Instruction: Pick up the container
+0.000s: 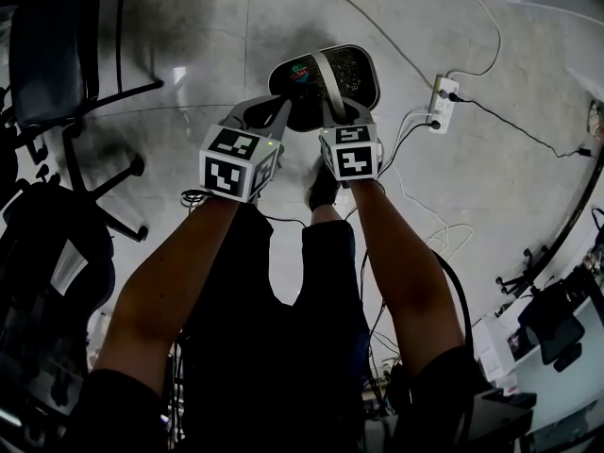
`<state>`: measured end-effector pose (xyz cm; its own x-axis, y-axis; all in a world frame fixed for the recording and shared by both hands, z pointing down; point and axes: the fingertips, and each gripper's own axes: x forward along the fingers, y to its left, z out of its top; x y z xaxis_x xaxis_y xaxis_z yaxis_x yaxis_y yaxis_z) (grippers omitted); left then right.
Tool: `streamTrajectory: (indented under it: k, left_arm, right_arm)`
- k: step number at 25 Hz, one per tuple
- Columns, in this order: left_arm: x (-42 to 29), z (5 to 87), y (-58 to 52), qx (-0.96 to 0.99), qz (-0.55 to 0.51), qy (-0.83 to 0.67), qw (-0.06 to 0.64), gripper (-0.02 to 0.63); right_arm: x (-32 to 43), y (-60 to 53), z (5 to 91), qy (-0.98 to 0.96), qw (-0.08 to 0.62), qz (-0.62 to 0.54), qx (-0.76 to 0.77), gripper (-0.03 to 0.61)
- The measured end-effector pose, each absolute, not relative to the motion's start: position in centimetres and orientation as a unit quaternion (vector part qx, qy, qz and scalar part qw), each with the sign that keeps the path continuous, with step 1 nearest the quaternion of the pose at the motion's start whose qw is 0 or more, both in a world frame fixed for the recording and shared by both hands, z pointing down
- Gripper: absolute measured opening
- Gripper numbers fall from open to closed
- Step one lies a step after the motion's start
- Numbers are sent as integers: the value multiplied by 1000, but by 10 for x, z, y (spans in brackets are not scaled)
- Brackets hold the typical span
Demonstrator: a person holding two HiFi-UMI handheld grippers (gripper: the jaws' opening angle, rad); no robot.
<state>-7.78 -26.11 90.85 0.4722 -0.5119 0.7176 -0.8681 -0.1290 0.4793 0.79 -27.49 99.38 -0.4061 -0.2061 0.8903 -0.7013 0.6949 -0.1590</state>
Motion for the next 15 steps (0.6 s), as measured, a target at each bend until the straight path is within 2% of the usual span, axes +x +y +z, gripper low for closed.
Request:
streamTrajectory:
  k: [15]
  left_arm:
    - [-92, 848, -261, 734, 179, -495, 430, 11]
  right_arm:
    - [16, -268, 934, -794, 456, 277, 291, 37]
